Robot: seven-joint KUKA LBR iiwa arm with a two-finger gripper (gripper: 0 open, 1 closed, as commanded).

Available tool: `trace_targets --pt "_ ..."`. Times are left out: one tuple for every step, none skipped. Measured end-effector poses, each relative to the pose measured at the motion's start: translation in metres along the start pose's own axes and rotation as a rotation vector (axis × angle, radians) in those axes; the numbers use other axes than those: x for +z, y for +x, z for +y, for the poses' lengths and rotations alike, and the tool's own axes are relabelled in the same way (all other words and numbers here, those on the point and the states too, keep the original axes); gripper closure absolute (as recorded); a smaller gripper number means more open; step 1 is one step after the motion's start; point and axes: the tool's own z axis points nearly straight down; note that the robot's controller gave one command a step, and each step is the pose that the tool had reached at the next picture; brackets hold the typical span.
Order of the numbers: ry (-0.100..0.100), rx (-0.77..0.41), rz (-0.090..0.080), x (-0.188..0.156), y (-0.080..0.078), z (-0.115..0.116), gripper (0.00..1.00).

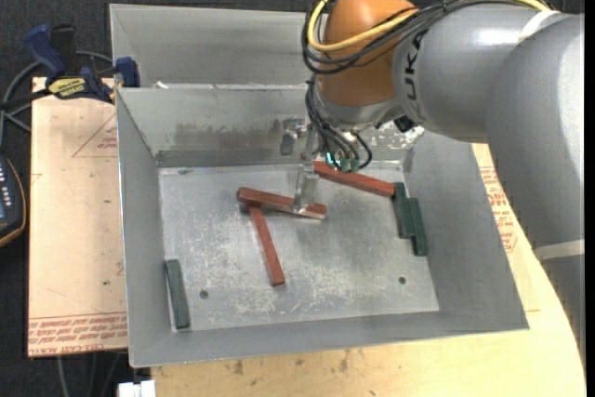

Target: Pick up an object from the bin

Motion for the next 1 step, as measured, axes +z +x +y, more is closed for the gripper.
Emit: trace_targets --pt "0.000 0.063 0.001 0.0647 0.0412 0.0135 0.00"
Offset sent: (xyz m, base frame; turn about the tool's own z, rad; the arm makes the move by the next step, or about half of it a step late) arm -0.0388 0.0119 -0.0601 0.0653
